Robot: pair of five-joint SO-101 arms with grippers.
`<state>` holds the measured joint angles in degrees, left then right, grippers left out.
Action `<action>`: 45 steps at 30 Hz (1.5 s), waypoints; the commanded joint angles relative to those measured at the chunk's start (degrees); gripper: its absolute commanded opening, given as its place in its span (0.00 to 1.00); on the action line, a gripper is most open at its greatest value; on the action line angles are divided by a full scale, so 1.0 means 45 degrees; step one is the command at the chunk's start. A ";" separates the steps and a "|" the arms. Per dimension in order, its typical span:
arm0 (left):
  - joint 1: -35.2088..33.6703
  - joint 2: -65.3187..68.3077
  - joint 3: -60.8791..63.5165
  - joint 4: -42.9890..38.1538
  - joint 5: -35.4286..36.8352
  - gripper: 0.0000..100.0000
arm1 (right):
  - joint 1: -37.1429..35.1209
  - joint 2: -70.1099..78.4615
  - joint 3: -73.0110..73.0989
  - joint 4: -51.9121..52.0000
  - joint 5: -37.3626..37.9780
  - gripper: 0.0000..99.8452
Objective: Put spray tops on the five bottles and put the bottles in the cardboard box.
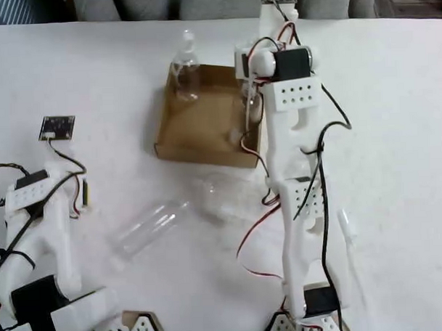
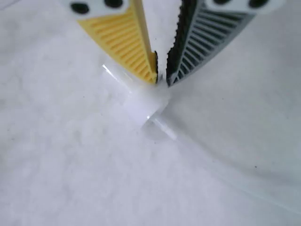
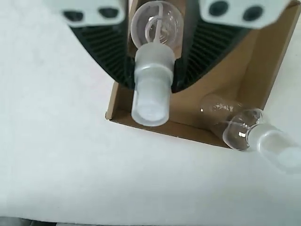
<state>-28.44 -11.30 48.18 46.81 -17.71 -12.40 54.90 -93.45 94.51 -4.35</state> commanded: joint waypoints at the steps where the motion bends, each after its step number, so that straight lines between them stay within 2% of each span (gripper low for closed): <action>1: 0.0147 -0.0440 -0.0039 -0.0313 -0.0137 0.06 | -0.0127 -0.1026 -0.0488 0.0596 -0.0195 0.02; 24: 0.0127 -0.0440 -0.0039 -0.0313 -0.0137 0.06 | 0.0068 -0.1201 -0.0313 0.1534 -0.0547 0.01; 35: 0.0127 -0.0440 -0.0039 -0.0313 -0.0137 0.06 | -0.0029 -0.5109 0.5099 0.1455 -0.0606 0.02; 45: 0.0107 -0.0440 -0.0039 -0.0313 -0.0137 0.06 | -0.0381 -0.5988 0.6584 0.1436 -0.0625 0.02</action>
<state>-28.44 -11.30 48.18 46.81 -17.71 -12.75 31.69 -63.82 98.81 -6.55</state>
